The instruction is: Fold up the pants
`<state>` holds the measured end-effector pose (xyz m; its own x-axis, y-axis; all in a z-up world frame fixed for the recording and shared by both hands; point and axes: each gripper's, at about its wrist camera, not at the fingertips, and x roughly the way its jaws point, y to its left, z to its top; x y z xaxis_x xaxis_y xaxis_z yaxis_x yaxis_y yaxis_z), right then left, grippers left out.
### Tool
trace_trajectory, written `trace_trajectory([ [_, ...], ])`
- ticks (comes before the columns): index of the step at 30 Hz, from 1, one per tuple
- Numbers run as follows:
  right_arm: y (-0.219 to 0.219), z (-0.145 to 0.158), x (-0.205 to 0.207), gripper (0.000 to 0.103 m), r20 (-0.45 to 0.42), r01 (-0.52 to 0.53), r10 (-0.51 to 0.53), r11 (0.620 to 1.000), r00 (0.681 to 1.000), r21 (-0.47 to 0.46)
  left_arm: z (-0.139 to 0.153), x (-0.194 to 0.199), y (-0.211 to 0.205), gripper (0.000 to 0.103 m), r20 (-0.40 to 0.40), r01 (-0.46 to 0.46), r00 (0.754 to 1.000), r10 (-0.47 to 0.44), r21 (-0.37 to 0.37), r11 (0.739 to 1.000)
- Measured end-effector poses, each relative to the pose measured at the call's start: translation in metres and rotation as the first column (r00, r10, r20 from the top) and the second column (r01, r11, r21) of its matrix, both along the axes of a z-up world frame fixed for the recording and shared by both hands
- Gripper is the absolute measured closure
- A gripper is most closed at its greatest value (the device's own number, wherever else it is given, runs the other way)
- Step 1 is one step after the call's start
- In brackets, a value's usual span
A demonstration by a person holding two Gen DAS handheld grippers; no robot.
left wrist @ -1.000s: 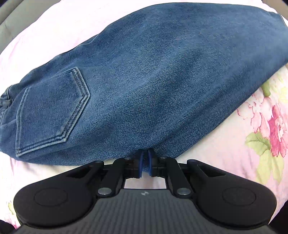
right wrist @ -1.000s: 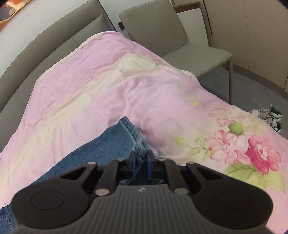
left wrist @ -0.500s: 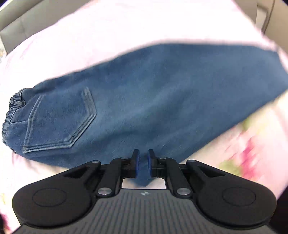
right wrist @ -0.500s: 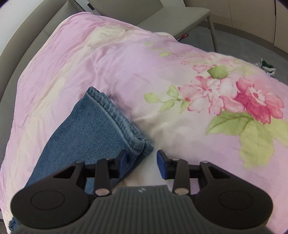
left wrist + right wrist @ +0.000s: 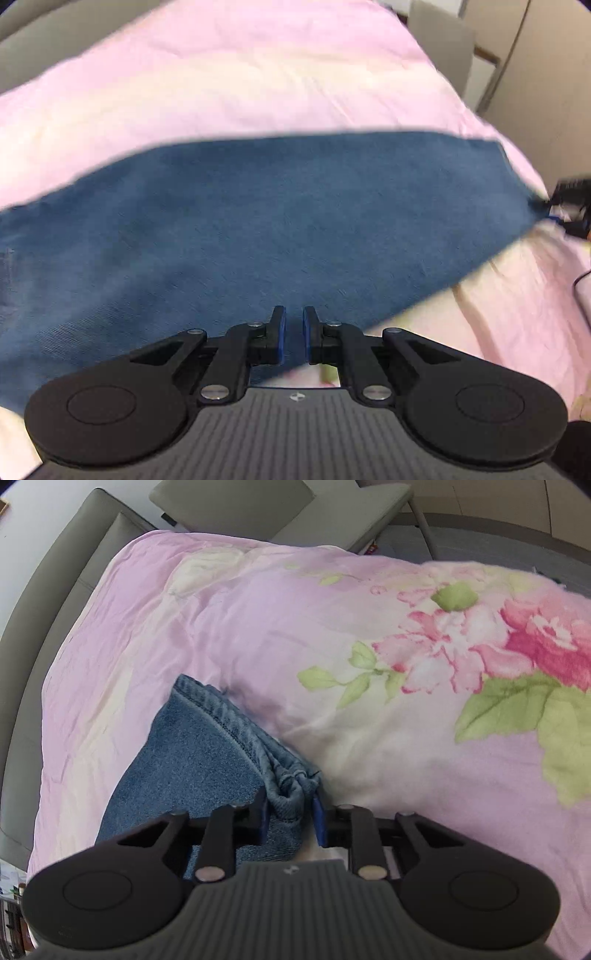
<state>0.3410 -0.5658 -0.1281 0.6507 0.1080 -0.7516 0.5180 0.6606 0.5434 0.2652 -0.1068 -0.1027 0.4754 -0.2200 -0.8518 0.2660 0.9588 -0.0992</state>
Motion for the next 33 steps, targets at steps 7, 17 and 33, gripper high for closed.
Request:
trace_trajectory([
  [7, 0.053, 0.107, -0.003, 0.088, 0.136, -0.184, 0.226, 0.947, 0.965, -0.265, -0.033, 0.003, -0.017, 0.093, -0.05, 0.009, 0.999, -0.006, 0.074, 0.997],
  [17, 0.238, 0.203, -0.015, 0.089, 0.119, -0.45, 0.606, 0.695, 0.787, -0.561, 0.035, -0.023, 0.026, 0.092, 0.101, -0.069, 0.992, 0.08, -0.102, 0.992],
  [33, 0.507, 0.078, -0.068, 0.09, -0.26, -0.712, 0.868, 0.142, 0.424, -0.688, 0.048, -0.042, 0.173, 0.092, 0.026, -0.272, 0.96, 0.279, -0.162, 0.949],
])
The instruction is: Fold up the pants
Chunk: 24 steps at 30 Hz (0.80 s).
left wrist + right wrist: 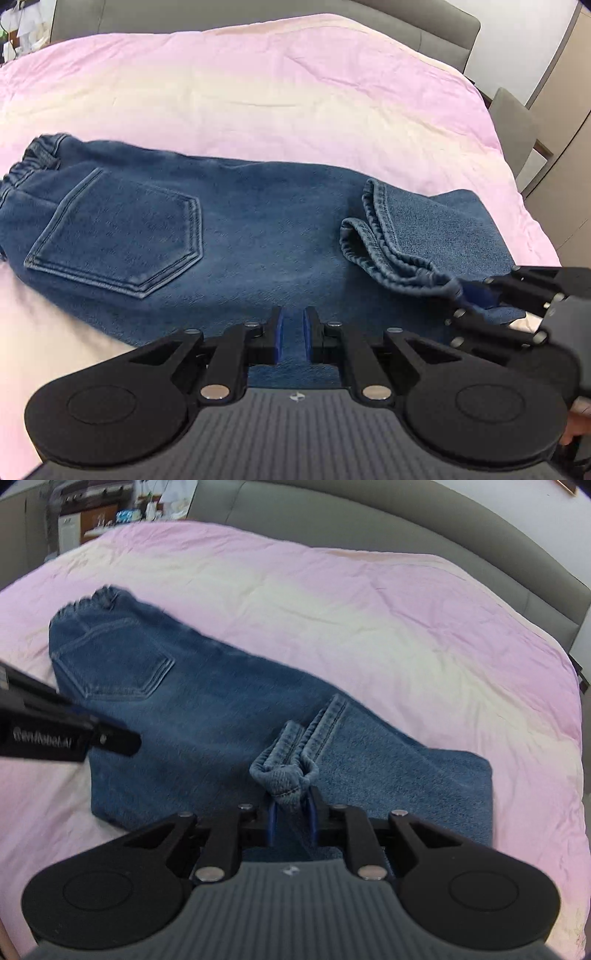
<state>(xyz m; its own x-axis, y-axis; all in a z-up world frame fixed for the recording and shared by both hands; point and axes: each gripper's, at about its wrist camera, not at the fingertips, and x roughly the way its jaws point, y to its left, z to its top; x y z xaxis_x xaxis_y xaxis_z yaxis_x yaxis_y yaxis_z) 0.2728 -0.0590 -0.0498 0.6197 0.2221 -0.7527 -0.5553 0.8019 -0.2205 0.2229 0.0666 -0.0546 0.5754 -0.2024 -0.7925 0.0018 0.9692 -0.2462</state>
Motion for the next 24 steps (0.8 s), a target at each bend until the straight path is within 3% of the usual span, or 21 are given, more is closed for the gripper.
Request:
trace_trajectory([
  [3, 0.013, -0.023, -0.004, 0.088, 0.0, -0.051, 0.051, 0.994, 0.999, -0.101, -0.003, 0.005, 0.005, 0.092, -0.01, 0.0, 1.0, 0.0, -0.015, 1.0],
  [6, 0.014, -0.037, -0.006, 0.077, -0.059, -0.095, 0.088, 0.986, 0.994, -0.139, -0.002, 0.011, 0.004, 0.092, -0.011, 0.016, 1.0, -0.016, -0.039, 0.999],
  [14, -0.017, -0.002, -0.005, 0.042, -0.15, -0.156, 0.158, 0.987, 0.976, 0.024, -0.008, 0.023, 0.002, 0.092, -0.012, 0.065, 0.998, -0.066, -0.088, 0.994],
  [19, -0.048, 0.022, 0.012, 0.044, -0.116, -0.099, 0.104, 0.994, 0.988, 0.043, -0.008, 0.039, -0.012, 0.092, -0.012, 0.087, 0.996, -0.091, -0.175, 0.981],
  [21, -0.06, 0.022, 0.026, 0.054, -0.121, -0.058, 0.064, 0.997, 0.991, 0.048, -0.011, 0.046, -0.019, 0.09, -0.022, 0.093, 0.995, -0.1, -0.223, 0.97],
  [24, -0.076, 0.017, 0.044, 0.058, -0.213, 0.026, 0.006, 0.989, 0.977, 0.148, -0.018, 0.056, -0.031, 0.087, -0.038, 0.067, 0.996, -0.077, -0.221, 0.973],
])
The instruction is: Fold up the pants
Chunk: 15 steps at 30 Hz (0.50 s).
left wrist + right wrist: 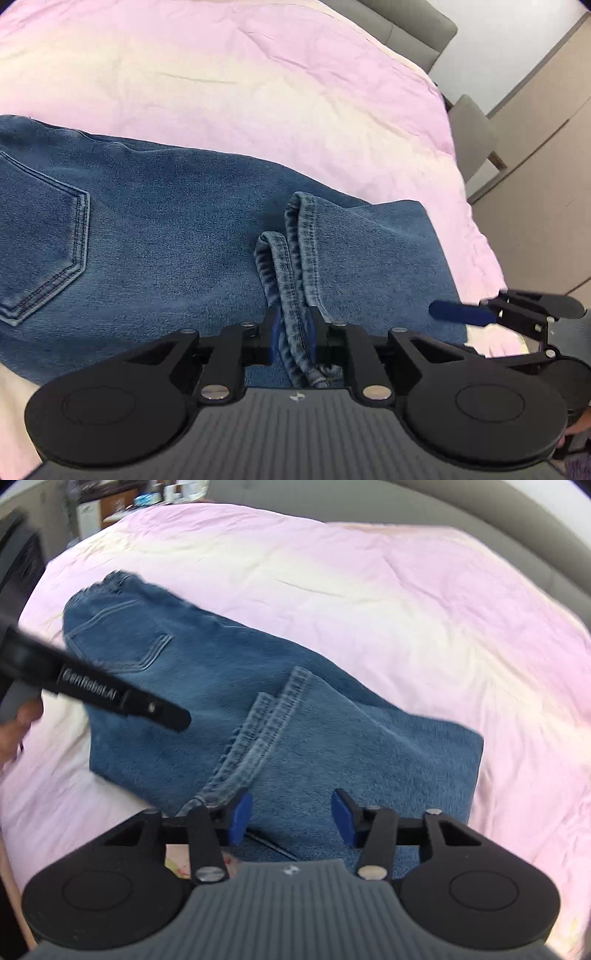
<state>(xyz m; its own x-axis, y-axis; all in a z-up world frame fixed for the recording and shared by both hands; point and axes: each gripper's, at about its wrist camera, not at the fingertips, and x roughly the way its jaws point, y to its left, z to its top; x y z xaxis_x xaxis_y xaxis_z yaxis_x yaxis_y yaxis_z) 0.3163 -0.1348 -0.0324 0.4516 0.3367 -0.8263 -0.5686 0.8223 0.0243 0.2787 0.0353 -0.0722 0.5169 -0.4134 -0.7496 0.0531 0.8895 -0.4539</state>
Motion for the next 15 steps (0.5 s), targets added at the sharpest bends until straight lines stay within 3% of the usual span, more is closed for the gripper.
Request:
trace_trajectory([
  [4, 0.005, -0.019, 0.008, 0.058, -0.105, 0.066, -0.05, 0.986, 0.993, 0.153, -0.009, 0.004, -0.008, 0.087, -0.02, -0.018, 1.0, 0.018, 0.013, 1.0],
  [8, 0.03, -0.051, 0.015, 0.059, -0.132, 0.107, -0.088, 0.983, 0.987, 0.146, -0.008, 0.003, -0.004, 0.087, -0.017, -0.036, 0.999, 0.037, 0.053, 0.998],
  [9, 0.033, -0.058, 0.016, 0.062, -0.128, 0.118, -0.101, 0.983, 0.987, 0.137, -0.007, 0.003, -0.002, 0.087, -0.02, -0.036, 0.999, 0.037, 0.055, 0.998],
  [10, 0.036, -0.062, 0.016, 0.077, -0.12, 0.129, -0.114, 0.984, 0.986, 0.124, -0.006, 0.003, -0.001, 0.087, -0.023, -0.034, 0.999, 0.035, 0.057, 0.998],
  [13, 0.029, -0.062, 0.017, 0.1, -0.153, 0.144, -0.115, 0.971, 0.981, 0.19, -0.004, 0.002, -0.001, 0.087, -0.028, -0.019, 0.999, 0.021, 0.055, 0.998],
  [15, 0.021, -0.049, 0.009, 0.102, -0.144, 0.12, -0.088, 0.966, 0.986, 0.23, -0.005, 0.002, -0.002, 0.087, -0.04, -0.014, 0.999, 0.015, 0.023, 1.0],
])
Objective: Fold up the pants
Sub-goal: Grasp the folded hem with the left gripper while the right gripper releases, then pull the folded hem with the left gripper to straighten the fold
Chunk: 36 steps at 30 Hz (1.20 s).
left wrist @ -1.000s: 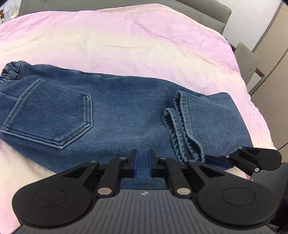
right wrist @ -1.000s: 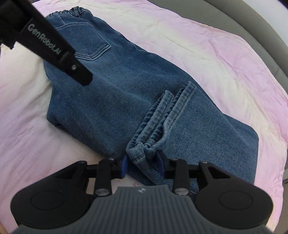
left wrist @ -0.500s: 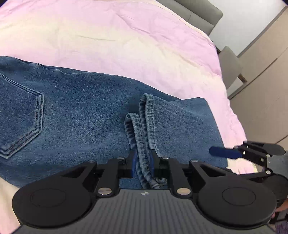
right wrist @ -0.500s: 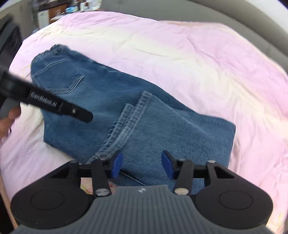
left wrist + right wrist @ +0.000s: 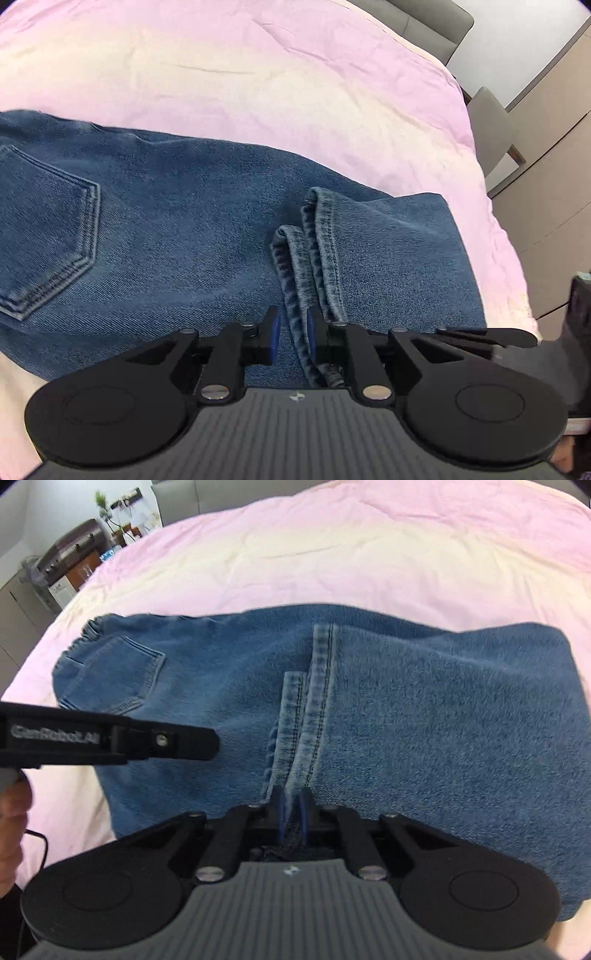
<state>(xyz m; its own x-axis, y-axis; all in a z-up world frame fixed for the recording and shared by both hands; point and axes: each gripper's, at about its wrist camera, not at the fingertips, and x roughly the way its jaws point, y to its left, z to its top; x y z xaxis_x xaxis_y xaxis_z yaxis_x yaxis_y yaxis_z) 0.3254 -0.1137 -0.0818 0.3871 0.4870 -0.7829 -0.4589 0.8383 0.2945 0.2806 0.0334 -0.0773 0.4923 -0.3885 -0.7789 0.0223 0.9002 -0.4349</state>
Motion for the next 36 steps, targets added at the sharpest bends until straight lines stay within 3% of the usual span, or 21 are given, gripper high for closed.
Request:
trace_trajectory([
  [3, -0.012, 0.02, -0.015, 0.102, -0.007, -0.045, 0.045, 0.997, 0.999, 0.063, -0.004, 0.0, -0.001, 0.085, -0.013, -0.005, 1.0, 0.004, -0.073, 0.997],
  [4, -0.015, 0.024, -0.02, 0.102, -0.015, -0.055, 0.056, 0.996, 0.998, 0.075, -0.005, 0.0, -0.002, 0.081, -0.019, -0.011, 1.0, 0.009, -0.091, 0.996],
  [8, -0.014, 0.011, -0.025, 0.102, -0.042, -0.066, 0.068, 0.996, 0.997, 0.054, -0.014, 0.0, -0.008, 0.075, -0.051, -0.035, 0.998, 0.03, -0.096, 0.995],
  [10, -0.01, -0.005, -0.022, 0.101, -0.099, -0.065, 0.072, 0.995, 0.993, 0.074, -0.019, 0.001, -0.006, 0.058, -0.063, -0.059, 0.997, 0.052, -0.109, 0.992],
  [13, -0.007, -0.019, -0.023, 0.101, -0.101, -0.062, 0.069, 0.995, 0.992, 0.073, -0.029, 0.003, 0.0, 0.05, -0.081, -0.1, 0.993, 0.088, -0.162, 0.982],
  [19, -0.016, -0.024, -0.022, 0.102, -0.102, 0.018, -0.003, 0.989, 0.995, 0.144, -0.054, 0.013, -0.018, 0.046, -0.123, -0.086, 0.99, 0.071, -0.122, 0.989],
  [23, -0.015, -0.028, -0.022, 0.101, -0.101, 0.017, -0.002, 0.989, 0.995, 0.145, -0.064, 0.014, -0.021, 0.048, -0.1, -0.084, 0.992, 0.073, -0.109, 0.991],
  [25, -0.017, -0.026, -0.022, 0.095, -0.096, 0.01, 0.004, 0.989, 0.995, 0.147, -0.062, 0.012, -0.022, 0.068, -0.088, -0.079, 0.994, 0.072, -0.08, 0.994],
  [29, -0.031, -0.013, -0.027, 0.079, -0.071, 0.018, -0.009, 0.991, 0.997, 0.133, -0.057, 0.004, -0.016, 0.08, -0.07, -0.103, 0.993, 0.097, -0.09, 0.991],
  [31, -0.042, -0.002, -0.035, 0.069, -0.015, 0.021, -0.019, 0.994, 1.0, 0.106, -0.046, -0.002, -0.019, 0.084, -0.031, -0.099, 0.995, 0.097, -0.074, 0.992],
  [36, -0.091, 0.032, -0.056, 0.061, 0.133, 0.093, -0.101, 0.994, 0.986, 0.065, 0.01, -0.005, -0.024, 0.086, 0.12, -0.035, 0.992, 0.038, -0.024, 0.999],
])
